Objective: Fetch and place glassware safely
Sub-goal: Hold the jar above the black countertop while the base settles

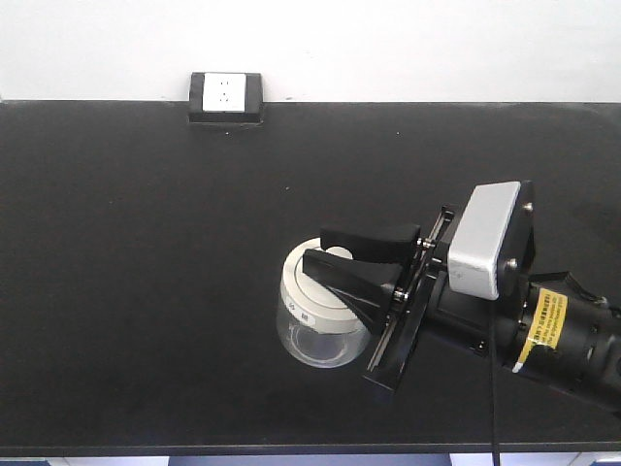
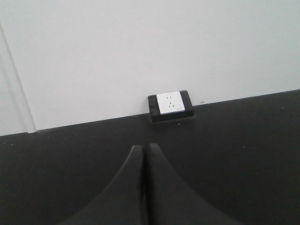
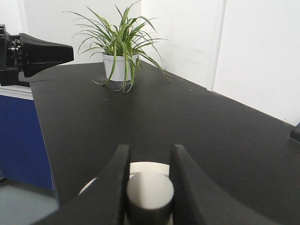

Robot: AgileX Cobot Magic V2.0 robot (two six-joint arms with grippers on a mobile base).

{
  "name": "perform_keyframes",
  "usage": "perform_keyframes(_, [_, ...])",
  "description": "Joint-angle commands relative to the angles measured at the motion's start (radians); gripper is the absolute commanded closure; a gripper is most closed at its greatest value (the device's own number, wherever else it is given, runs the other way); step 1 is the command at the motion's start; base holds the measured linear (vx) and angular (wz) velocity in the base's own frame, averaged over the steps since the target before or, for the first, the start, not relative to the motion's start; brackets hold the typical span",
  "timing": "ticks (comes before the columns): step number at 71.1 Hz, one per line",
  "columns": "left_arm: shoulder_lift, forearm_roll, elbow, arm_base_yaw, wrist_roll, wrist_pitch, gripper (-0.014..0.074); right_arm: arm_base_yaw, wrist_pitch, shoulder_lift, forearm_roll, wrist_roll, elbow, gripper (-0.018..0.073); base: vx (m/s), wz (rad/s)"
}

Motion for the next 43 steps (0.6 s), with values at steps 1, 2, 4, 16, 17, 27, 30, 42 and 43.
perform_keyframes(1, [-0.002, -0.005, -0.026, -0.007, -0.007, -0.071, 0.0603, 0.000, -0.083, -0.020, 0.048, -0.004, -0.029, 0.0563, 0.04, 0.01])
perform_keyframes(2, [-0.002, -0.005, -0.026, -0.007, -0.007, -0.071, 0.0603, 0.000, -0.083, -0.020, 0.048, -0.004, -0.029, 0.0563, 0.04, 0.01])
perform_keyframes(4, [-0.002, -0.005, -0.026, -0.007, -0.007, -0.071, 0.0603, 0.000, -0.083, -0.020, 0.048, -0.004, -0.029, 0.0563, 0.03, 0.01])
perform_keyframes(16, [-0.002, -0.005, -0.026, -0.007, -0.007, -0.071, 0.0603, 0.000, -0.083, -0.020, 0.048, -0.004, -0.029, 0.0563, 0.03, 0.01])
perform_keyframes(17, [-0.002, -0.005, -0.026, -0.007, -0.007, -0.071, 0.0603, 0.000, -0.083, -0.020, 0.048, -0.004, -0.029, 0.0563, 0.03, 0.01])
perform_keyframes(27, [-0.002, -0.005, -0.026, -0.007, -0.007, -0.071, 0.0603, 0.000, -0.083, -0.020, 0.048, -0.004, -0.029, 0.0563, 0.03, 0.01])
perform_keyframes(30, [-0.002, -0.005, -0.026, -0.007, -0.007, -0.071, 0.0603, 0.000, -0.083, -0.020, 0.048, -0.004, -0.029, 0.0563, 0.03, 0.00])
perform_keyframes(42, [-0.002, -0.005, -0.026, -0.007, -0.007, -0.071, 0.0603, 0.000, -0.083, -0.020, 0.048, -0.004, -0.029, 0.0563, 0.03, 0.00])
perform_keyframes(43, [-0.002, -0.005, -0.026, -0.007, -0.007, -0.071, 0.0603, 0.000, -0.083, -0.020, 0.048, -0.004, -0.029, 0.0563, 0.03, 0.00])
